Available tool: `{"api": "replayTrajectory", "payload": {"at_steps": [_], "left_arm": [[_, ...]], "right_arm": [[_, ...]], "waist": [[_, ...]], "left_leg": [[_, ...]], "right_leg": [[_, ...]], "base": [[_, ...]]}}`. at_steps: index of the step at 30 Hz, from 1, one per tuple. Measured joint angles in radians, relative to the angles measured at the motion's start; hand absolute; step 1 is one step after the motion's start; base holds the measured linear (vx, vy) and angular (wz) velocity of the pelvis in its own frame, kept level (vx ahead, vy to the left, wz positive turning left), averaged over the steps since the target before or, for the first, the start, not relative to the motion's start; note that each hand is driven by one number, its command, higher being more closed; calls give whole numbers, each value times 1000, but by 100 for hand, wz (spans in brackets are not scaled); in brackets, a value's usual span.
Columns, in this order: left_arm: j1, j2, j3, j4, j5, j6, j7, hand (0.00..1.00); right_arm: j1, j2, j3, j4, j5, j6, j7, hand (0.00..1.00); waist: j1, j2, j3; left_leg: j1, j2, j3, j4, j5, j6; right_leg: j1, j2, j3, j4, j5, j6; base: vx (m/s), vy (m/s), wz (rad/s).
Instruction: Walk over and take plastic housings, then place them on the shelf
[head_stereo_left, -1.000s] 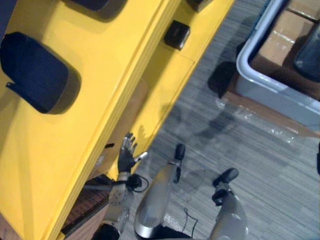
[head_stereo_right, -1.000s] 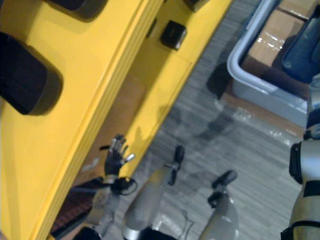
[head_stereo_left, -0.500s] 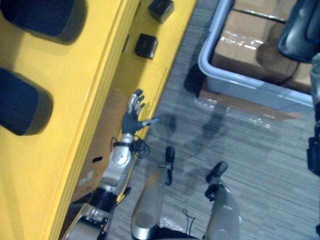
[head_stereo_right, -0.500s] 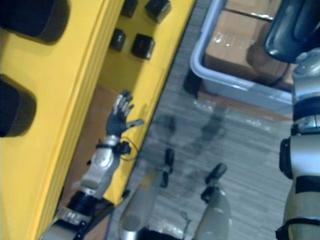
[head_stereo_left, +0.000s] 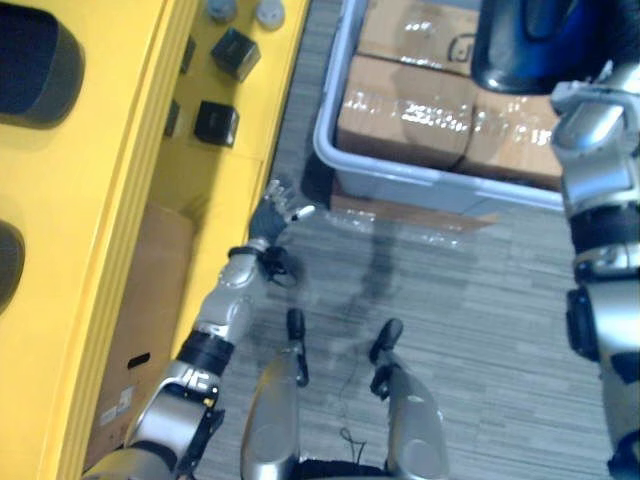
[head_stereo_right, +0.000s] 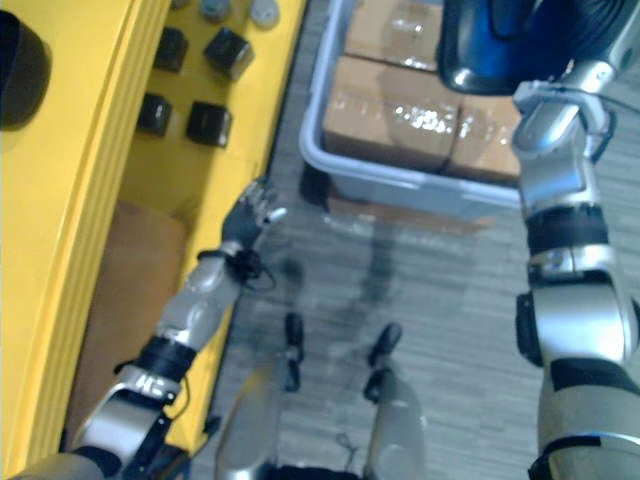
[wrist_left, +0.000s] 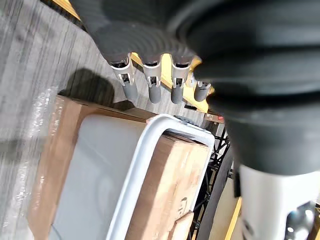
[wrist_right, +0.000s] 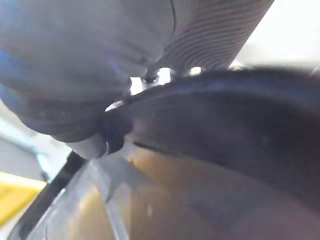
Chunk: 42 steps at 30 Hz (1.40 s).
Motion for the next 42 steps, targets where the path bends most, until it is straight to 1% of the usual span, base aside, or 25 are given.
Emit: {"api": "replayTrajectory", "payload": {"at_steps": [1, 2, 3, 4, 7, 8, 10, 12, 14, 15, 17, 18, 21, 22, 25, 27, 30, 35, 38, 42], "left_arm": [[-13, 11, 1, 12, -2, 15, 2, 0], [-24, 14, 1, 24, -2, 23, 3, 0], [-39, 16, 1, 46, -2, 42, 10, 0], [-48, 15, 0, 59, -2, 51, 15, 0], [-52, 13, 0, 80, -8, 78, 25, 0], [-52, 8, 0, 99, -8, 87, 32, 0], [-50, -1, 0, 113, -8, 88, 50, 0], [-50, -8, 0, 114, -8, 87, 67, 0], [-50, -21, 1, 115, -8, 82, 69, 0], [-50, -27, 1, 115, -8, 70, 69, 0], [-50, -33, 2, 114, -8, 62, 71, 0], [-48, -38, 2, 114, -9, 45, 87, 0], [-46, -55, 11, 112, -9, 18, 96, 0], [-36, -64, 12, 100, -9, -3, 96, 0], [-27, -68, 12, 82, -10, -26, 95, 0], [-21, -68, 12, 78, -10, -33, 88, 0], [-3, -72, 9, 31, -9, -36, 84, 0], [13, -84, -8, 16, -7, -36, 60, 0], [18, -91, -11, 16, -4, -28, 46, 0], [35, -105, -55, 5, 11, -15, 15, 0]], "right_arm": [[33, 19, -8, -45, -10, -15, 13, 100], [50, 28, -14, -66, -16, -17, 21, 100], [85, 50, -21, -100, -21, -22, 33, 100], [123, 74, -26, -136, -24, -26, 45, 100], [206, 129, -30, -199, -40, -33, 70, 100], [262, 160, -28, -232, -44, -43, 86, 100], [323, 188, -24, -250, -62, -51, 104, 100], [366, 212, -23, -267, -79, -54, 117, 100], [399, 234, -14, -267, -82, -54, 134, 100], [413, 249, -11, -267, -83, -54, 151, 100], [432, 260, 11, -267, -87, -55, 164, 100], [453, 272, 22, -267, -102, -58, 179, 100], [494, 295, 30, -267, -111, -64, 194, 100], [519, 301, 41, -267, -118, -64, 196, 100], [550, 307, 57, -267, -118, -65, 214, 100], [566, 321, 63, -267, -118, -65, 214, 100], [579, 323, 81, -267, -118, -65, 214, 100], [590, 330, 95, -263, -118, -65, 215, 100], [590, 334, 98, -262, -118, -65, 216, 100], [590, 335, 129, -256, -117, -65, 226, 100]], "waist": [[-11, -5, -3], [-17, -8, -5], [-22, -17, -10], [-27, -27, -18], [-37, -46, -29], [-48, -55, -55], [-51, -63, -83], [-54, -62, -91], [-56, -61, -93], [-58, -61, -99], [-58, -60, -119], [-57, -59, -138], [-56, -56, -160], [-55, -54, -186], [-53, -48, -223], [-53, -46, -250], [-52, -47, -271], [-48, -47, -282], [-48, -50, -294], [-48, -52, -324]], "left_leg": [[18, 0, 3, -16, 4, -3], [25, 1, 3, -21, 5, -5], [41, 1, 6, -34, 8, -7], [60, 2, 13, -50, 13, -10], [108, 3, 28, -77, 14, -12], [111, 3, 29, -83, 14, -12], [117, 2, 30, -93, 14, -12], [137, -1, 33, -109, 16, -14], [158, -4, 34, -111, 16, -14], [164, -5, 34, -112, 16, -14], [164, -6, 38, -116, 16, -14], [165, -8, 42, -117, 16, -14], [187, -11, 47, -123, 16, -14], [191, -13, 48, -126, 16, -14], [212, -14, 47, -141, 17, -13], [215, -16, 48, -148, 21, -14], [220, -19, 42, -162, 31, -14], [246, -29, 32, -199, 47, -12], [247, -32, 31, -203, 48, -10], [247, -37, 30, -207, 49, -9]], "right_leg": [[16, 5, 1, -15, 5, 1], [25, 7, 0, -22, 5, 1], [36, 10, 0, -29, 6, 1], [46, 14, 2, -37, 6, 1], [87, 21, 6, -60, 7, 2], [98, 24, 3, -79, 10, 5], [103, 27, 3, -95, 14, 7], [120, 27, 5, -105, 16, 10], [145, 27, 4, -119, 19, 13], [156, 27, 4, -128, 23, 14], [158, 29, 5, -145, 34, 13], [164, 30, 8, -162, 45, 15], [188, 29, 10, -178, 51, 18], [194, 30, 11, -186, 54, 18], [210, 31, 9, -193, 57, 17], [209, 30, 10, -194, 56, 17], [211, 29, 5, -194, 57, 17], [225, 26, -2, -195, 58, 19], [224, 23, -2, -195, 59, 21], [224, 20, -1, -195, 61, 24]], "base": [[57, -27, -5], [44, -29, -6], [55, -32, -7], [62, -37, -9], [69, -15, -6], [70, -6, -3], [77, -6, -3], [61, 5, -3], [15, 4, 0], [0, 0, 0], [1, 4, -3], [6, 9, -6], [-6, 8, -3], [0, 0, 0], [0, 0, 0], [0, 0, 0], [-6, -3, 3], [1, -5, 6], [0, 0, 0], [0, 0, 0]]}}
